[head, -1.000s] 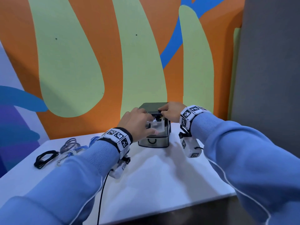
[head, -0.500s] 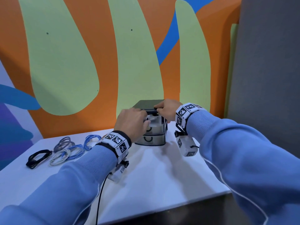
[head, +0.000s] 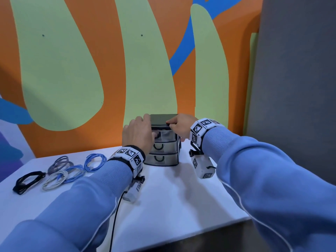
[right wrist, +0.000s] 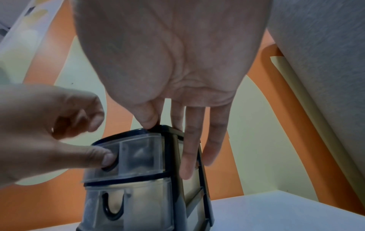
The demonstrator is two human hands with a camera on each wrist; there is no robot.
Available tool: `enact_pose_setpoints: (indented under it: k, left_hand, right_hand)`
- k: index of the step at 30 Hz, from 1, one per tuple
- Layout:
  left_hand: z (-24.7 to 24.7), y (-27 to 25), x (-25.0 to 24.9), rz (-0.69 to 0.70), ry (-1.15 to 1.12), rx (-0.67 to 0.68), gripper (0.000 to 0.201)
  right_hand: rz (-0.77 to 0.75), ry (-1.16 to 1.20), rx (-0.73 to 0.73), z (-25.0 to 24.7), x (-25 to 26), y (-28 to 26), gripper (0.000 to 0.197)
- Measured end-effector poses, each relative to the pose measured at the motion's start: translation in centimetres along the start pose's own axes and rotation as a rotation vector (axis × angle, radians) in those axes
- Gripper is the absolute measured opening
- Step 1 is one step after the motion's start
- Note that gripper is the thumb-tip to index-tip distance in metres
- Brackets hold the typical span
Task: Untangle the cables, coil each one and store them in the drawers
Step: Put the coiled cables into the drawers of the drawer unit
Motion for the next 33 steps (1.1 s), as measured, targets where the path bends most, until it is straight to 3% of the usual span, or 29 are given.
enact_pose_setpoints:
  k: [3,7,12,18,21,33]
  left_hand:
    - [0.9,0.1,-0.3,-0.084,-0.011,0.058,0.028]
    - [1.1,-0.9,-0.6,-0.005,-0.044,0.068,0.022]
    - [1.8,-3.4,-0.3,0.041,-0.02,0.306,0.016]
    - [2.4,-5.0,0.4,0.071,0.015,0.546,0.045]
    - [1.8,-5.5,0.6,0.063,-0.006,0.529,0.049]
    - [-3.9,-11.3,1.8,0.129,-0.057,0.489,0.031]
  right_hand:
    - [0.013,-0.001,-0.014,0.2,-0.1,0.0,0.038]
    - [0.007,-0.048,-0.028,0.1,-0.2,0.2,0.038]
    - [-0.013,-0.047,-0.01,0.2,0.1,-0.1,0.039]
    - [-0.069,-0.009,-0.001,0.4,-0.2,-0.8,0.041]
    - [-0.082,0.006,-0.029,0.6,-0.4,-1.1,0.04]
    - [-0.043,-0.009,-0.032,0.6,-0.2,-1.3,0.038]
Point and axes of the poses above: each hand's wrist, its own y-axis towards the middle knuckle, its own z-axis out of the palm, x = y × z, the point moved 3 cm from there along y, towards the middle knuckle, and after that the axes turned 5 degrees about -z, right-handed, at the moved point
